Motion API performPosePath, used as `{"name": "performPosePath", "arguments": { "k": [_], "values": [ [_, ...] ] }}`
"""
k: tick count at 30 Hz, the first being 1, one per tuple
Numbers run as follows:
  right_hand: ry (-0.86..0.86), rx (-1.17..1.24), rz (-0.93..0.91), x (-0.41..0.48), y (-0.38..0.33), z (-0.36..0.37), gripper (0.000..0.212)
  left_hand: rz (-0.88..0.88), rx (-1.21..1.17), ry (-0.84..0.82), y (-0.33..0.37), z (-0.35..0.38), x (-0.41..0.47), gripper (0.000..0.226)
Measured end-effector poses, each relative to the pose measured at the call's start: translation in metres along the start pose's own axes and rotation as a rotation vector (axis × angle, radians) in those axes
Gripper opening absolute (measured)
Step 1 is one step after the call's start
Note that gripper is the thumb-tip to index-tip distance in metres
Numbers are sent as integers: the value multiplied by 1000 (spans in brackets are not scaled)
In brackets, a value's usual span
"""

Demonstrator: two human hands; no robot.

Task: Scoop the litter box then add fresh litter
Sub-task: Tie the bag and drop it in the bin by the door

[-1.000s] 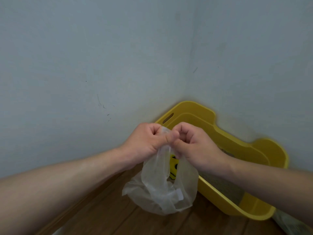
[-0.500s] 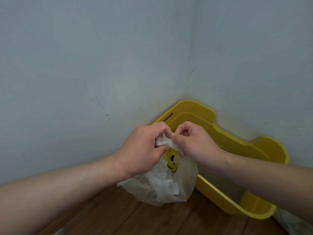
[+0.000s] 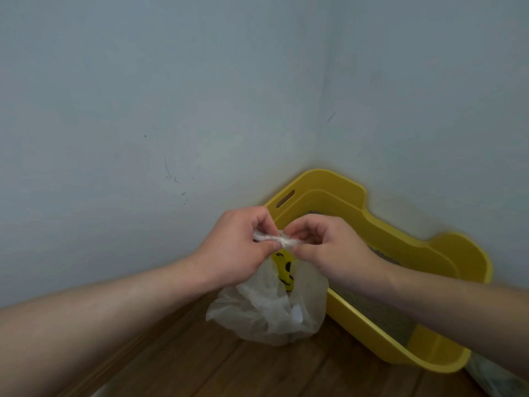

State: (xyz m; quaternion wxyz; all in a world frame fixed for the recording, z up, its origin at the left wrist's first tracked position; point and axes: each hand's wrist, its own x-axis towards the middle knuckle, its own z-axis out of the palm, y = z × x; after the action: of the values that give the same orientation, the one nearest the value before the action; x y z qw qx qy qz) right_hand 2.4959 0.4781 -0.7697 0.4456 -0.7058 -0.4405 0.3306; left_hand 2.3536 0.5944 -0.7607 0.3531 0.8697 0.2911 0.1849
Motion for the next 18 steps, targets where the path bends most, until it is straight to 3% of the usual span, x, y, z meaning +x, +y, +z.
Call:
{"name": "performPosePath", "arguments": {
  "k": [4, 7, 15, 18],
  "values": [
    [207, -214, -102, -3, 4, 1, 17, -59, -186, -57, 0, 1, 2, 25],
    [268, -261, -124, -6, 5, 1, 24, -56, -293, -97, 2, 1, 2, 22],
    [71, -159, -58, -12, 7, 0, 27, -95, -435, -138, 8, 1, -3, 17],
    [-20, -13, -56, -13, 4, 1, 25, -120, -534, -149, 8, 2, -4, 18]
  ]
}}
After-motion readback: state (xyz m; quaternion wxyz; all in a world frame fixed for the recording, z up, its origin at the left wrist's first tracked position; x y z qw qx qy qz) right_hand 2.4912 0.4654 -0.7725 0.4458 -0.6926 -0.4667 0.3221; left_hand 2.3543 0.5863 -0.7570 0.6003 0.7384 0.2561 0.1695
